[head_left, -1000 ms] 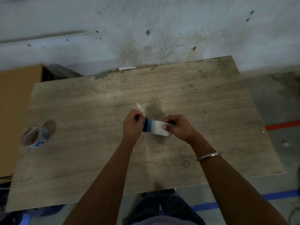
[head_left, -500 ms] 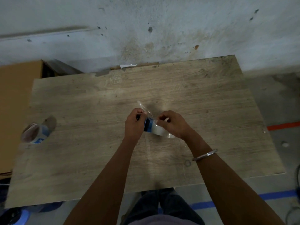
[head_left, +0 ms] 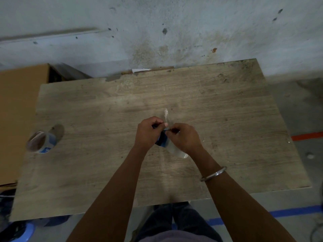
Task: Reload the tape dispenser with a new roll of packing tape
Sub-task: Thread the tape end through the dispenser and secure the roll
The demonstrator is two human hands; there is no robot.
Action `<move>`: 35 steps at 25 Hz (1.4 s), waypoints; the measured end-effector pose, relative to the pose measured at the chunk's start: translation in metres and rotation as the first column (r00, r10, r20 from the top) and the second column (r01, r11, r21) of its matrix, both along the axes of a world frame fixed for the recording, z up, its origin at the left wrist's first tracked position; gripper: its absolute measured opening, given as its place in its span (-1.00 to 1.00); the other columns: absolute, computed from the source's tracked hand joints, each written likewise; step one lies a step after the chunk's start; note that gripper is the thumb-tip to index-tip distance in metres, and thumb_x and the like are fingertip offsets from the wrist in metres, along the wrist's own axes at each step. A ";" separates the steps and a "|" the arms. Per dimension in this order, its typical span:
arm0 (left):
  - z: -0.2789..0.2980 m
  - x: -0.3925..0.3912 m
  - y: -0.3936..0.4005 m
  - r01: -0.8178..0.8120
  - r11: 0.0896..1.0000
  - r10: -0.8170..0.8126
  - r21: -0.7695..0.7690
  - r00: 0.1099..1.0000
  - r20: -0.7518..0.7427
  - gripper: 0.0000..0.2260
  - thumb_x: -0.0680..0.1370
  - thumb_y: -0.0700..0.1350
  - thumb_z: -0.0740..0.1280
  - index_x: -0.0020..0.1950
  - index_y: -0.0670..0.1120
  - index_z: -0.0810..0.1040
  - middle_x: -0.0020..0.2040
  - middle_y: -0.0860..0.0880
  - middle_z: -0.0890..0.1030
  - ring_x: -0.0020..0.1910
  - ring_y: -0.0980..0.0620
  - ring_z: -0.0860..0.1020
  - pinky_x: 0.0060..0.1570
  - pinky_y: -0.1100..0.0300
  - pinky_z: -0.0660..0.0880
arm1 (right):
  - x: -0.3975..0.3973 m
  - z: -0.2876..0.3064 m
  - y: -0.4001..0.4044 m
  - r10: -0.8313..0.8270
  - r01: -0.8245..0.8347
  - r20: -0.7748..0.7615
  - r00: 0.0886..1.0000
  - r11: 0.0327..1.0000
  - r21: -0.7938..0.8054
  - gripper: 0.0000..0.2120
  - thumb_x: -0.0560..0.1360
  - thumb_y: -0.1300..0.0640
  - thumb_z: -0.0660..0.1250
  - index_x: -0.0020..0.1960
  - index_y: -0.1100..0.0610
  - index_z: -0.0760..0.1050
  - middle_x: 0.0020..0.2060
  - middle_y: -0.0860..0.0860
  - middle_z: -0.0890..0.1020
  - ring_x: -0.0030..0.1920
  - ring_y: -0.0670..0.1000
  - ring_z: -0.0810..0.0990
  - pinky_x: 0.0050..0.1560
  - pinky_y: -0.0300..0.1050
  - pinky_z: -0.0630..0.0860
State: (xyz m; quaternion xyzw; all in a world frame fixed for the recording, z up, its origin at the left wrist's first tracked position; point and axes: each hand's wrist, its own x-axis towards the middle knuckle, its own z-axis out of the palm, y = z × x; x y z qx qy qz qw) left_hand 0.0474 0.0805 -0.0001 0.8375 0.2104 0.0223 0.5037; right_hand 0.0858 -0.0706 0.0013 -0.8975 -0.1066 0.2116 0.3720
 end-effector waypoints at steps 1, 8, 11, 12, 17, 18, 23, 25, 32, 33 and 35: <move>-0.001 0.000 -0.001 -0.027 1.000 0.027 -0.012 1.000 0.005 -0.93 0.49 -0.09 0.46 -0.17 -0.06 0.66 -0.25 0.07 0.66 -0.23 0.12 0.62 -0.15 0.22 0.55 | -0.002 0.001 0.000 -0.014 0.014 -0.013 1.000 1.000 0.006 -0.82 0.47 -0.08 0.38 -0.06 0.00 0.65 -0.16 -0.10 0.68 -0.13 -0.11 0.62 -0.10 -0.13 0.54; 0.007 0.011 -0.007 -0.183 0.971 0.177 -0.156 0.983 -0.055 -0.95 0.47 -0.11 0.47 -0.18 -0.04 0.65 -0.26 0.06 0.66 -0.27 0.15 0.61 -0.21 0.27 0.51 | -0.004 -0.001 0.001 -0.157 0.161 0.077 0.985 0.986 -0.048 -0.90 0.45 0.04 0.38 -0.12 0.04 0.64 -0.21 -0.06 0.69 -0.17 -0.02 0.64 -0.18 -0.13 0.55; 0.009 0.014 -0.008 -0.181 0.973 0.173 -0.146 0.983 -0.064 -0.95 0.49 -0.11 0.45 -0.17 -0.04 0.64 -0.24 0.06 0.65 -0.24 0.15 0.60 -0.17 0.25 0.52 | 0.001 -0.002 0.005 -0.174 0.180 0.075 0.982 0.980 -0.081 -0.89 0.43 0.01 0.40 -0.12 0.04 0.63 -0.22 -0.07 0.68 -0.19 -0.02 0.64 -0.21 -0.15 0.54; 0.009 0.013 -0.008 -0.185 0.973 0.177 -0.138 0.982 -0.065 -0.95 0.50 -0.13 0.44 -0.16 -0.05 0.63 -0.23 0.06 0.65 -0.22 0.14 0.60 -0.15 0.25 0.52 | 0.002 -0.002 0.006 -0.174 0.180 0.071 0.982 0.980 -0.089 -0.89 0.43 0.01 0.40 -0.12 0.04 0.63 -0.22 -0.08 0.68 -0.19 -0.03 0.64 -0.20 -0.14 0.54; 0.009 0.002 -0.014 -0.254 0.966 0.252 -0.047 0.967 -0.045 -0.94 0.53 -0.12 0.40 -0.15 -0.03 0.59 -0.18 0.09 0.63 -0.15 0.15 0.60 -0.17 0.28 0.49 | 0.007 -0.004 0.009 -0.166 0.170 0.051 0.985 0.982 -0.087 -0.90 0.42 -0.01 0.42 -0.14 0.01 0.63 -0.21 -0.10 0.68 -0.17 -0.05 0.64 -0.18 -0.13 0.56; 0.009 0.000 -0.016 -0.270 0.963 0.268 -0.022 0.962 -0.053 -0.95 0.54 -0.11 0.39 -0.13 -0.03 0.58 -0.18 0.07 0.63 -0.17 0.13 0.60 -0.21 0.28 0.49 | 0.007 -0.004 0.011 -0.160 0.163 0.045 0.986 0.982 -0.092 -0.90 0.41 -0.01 0.43 -0.13 0.00 0.63 -0.20 -0.11 0.69 -0.15 -0.05 0.65 -0.16 -0.11 0.58; 0.006 0.000 -0.020 -0.298 0.953 0.300 0.062 0.953 -0.041 -0.96 0.54 -0.20 0.37 -0.11 -0.12 0.59 -0.22 0.05 0.59 -0.24 0.12 0.55 -0.23 0.31 0.44 | 0.013 -0.002 0.013 -0.204 0.204 0.010 0.979 0.975 -0.093 -0.96 0.39 0.02 0.45 -0.17 -0.04 0.61 -0.18 -0.11 0.69 -0.14 -0.04 0.66 -0.14 -0.13 0.58; 0.005 -0.001 -0.019 -0.274 0.957 0.279 0.099 0.960 -0.041 -0.96 0.53 -0.22 0.37 -0.11 -0.14 0.61 -0.21 0.03 0.60 -0.23 0.11 0.55 -0.22 0.36 0.42 | 0.015 -0.001 0.012 -0.206 0.207 0.014 0.978 0.971 -0.117 -0.95 0.39 0.03 0.44 -0.17 -0.02 0.62 -0.19 -0.10 0.69 -0.14 -0.03 0.66 -0.15 -0.14 0.57; 0.002 -0.006 -0.019 -0.335 0.938 0.339 0.088 0.940 -0.032 -0.96 0.52 -0.19 0.38 -0.11 -0.13 0.62 -0.21 0.01 0.63 -0.23 0.10 0.59 -0.21 0.28 0.50 | 0.015 -0.003 0.014 -0.108 0.120 0.071 0.992 0.971 -0.208 -0.95 0.42 0.05 0.40 -0.13 -0.04 0.62 -0.15 -0.05 0.69 -0.11 0.05 0.65 -0.17 -0.12 0.54; 0.001 -0.007 -0.018 -0.345 0.937 0.347 0.052 0.937 -0.032 -0.96 0.52 -0.18 0.39 -0.11 -0.12 0.61 -0.22 0.02 0.63 -0.23 0.11 0.60 -0.22 0.28 0.51 | 0.015 -0.005 0.012 -0.080 0.095 0.083 0.993 0.978 -0.188 -0.94 0.43 0.05 0.40 -0.11 -0.04 0.63 -0.15 -0.05 0.69 -0.10 0.05 0.65 -0.16 -0.12 0.55; 0.002 -0.007 -0.018 -0.341 0.940 0.341 -0.015 0.940 -0.032 -0.95 0.52 -0.17 0.40 -0.13 -0.11 0.60 -0.23 0.04 0.64 -0.25 0.17 0.59 -0.25 0.36 0.49 | 0.016 -0.004 0.007 -0.020 0.036 0.106 0.994 0.988 -0.153 -0.90 0.44 0.07 0.39 -0.08 -0.02 0.66 -0.14 -0.03 0.68 -0.09 0.05 0.64 -0.15 -0.12 0.54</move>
